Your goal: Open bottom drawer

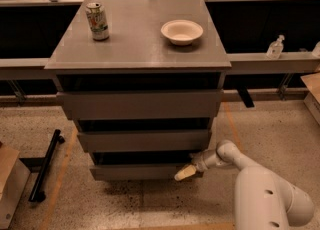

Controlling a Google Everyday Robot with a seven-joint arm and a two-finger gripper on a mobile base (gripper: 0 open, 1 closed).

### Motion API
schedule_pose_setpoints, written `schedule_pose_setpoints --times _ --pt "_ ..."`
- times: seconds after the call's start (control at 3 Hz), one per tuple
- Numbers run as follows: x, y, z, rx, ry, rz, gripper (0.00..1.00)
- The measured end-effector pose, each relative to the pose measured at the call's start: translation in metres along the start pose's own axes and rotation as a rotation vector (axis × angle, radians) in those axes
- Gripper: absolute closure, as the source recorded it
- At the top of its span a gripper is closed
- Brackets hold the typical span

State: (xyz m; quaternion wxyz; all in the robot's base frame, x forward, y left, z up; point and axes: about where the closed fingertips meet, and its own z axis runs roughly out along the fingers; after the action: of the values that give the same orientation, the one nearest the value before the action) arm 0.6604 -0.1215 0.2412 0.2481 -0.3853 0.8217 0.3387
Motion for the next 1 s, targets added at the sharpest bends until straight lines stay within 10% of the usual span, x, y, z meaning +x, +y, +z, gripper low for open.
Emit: schedule_pose_setpoints --times 0.33,1.0 --pt "0.008 0.0 0.014 -0.028 0.025 0.019 0.0" --pt "0.025 0.01 0.019 -0.05 0.074 0.033 0.41"
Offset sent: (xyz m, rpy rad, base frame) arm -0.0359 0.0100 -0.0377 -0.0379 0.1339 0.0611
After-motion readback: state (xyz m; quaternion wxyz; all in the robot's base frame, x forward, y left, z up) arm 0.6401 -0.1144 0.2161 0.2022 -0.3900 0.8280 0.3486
